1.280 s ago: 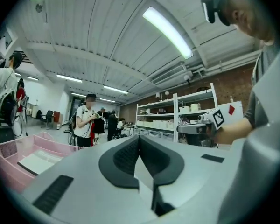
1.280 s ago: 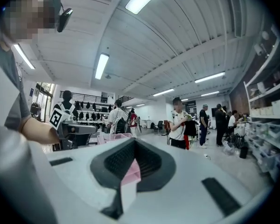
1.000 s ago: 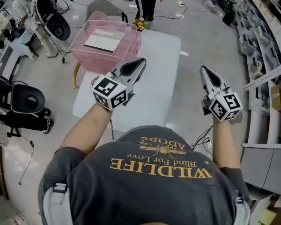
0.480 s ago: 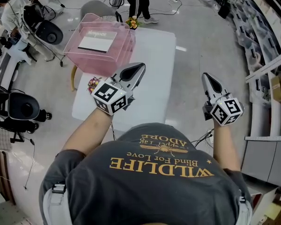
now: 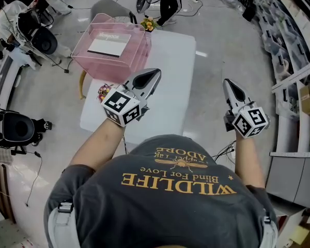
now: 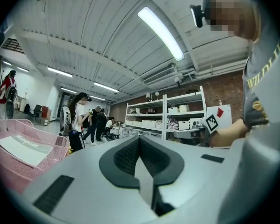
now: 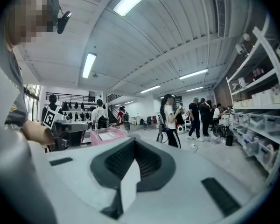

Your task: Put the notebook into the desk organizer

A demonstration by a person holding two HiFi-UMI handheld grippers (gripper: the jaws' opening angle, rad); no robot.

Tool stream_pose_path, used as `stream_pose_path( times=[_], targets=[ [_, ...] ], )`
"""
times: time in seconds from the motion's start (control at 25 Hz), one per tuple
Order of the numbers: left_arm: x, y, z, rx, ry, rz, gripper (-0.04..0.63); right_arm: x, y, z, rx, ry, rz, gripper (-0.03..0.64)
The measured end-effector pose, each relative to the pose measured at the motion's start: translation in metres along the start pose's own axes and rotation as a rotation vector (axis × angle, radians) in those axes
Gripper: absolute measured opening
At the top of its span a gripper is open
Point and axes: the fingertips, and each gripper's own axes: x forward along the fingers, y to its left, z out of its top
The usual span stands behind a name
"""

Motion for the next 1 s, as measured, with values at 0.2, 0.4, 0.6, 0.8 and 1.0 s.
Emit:
stream_pose_path(
  times=[0.2,0.4,0.6,0.8,1.0],
  targets=[
    [-0.0038,-0.0050,0.0016,0.006,-0.005,-0.005,-0.003,-0.0015,0.0037,0.0031,-0.003,-0.008,0.007,0.000],
    [-0.0046,-0.0095,0.0047,0.014,-0.005,-0.012,-0.003,-0.0028,0.0059,0.0063,-0.010,-0.003,0.010,-0.002],
    [-0.0043,-0.0090,0.0030,0.013,-0.006,-0.016,-0.003,-0.0009,0.0063,0.0055,-0.016,0.002,0.011,-0.002],
    [-0.0041,-0.0087,0.0025,0.013,-0.006,-0.018,-0.003,0.0003,0.0059,0.0045,-0.016,0.007,0.012,-0.002],
    [-0.0052,-0.0101,0.0020,0.012,-0.002,-0.022,-0.003,0.0008,0.0078,0.0043,-0.019,0.011,0.016,-0.002]
  ],
)
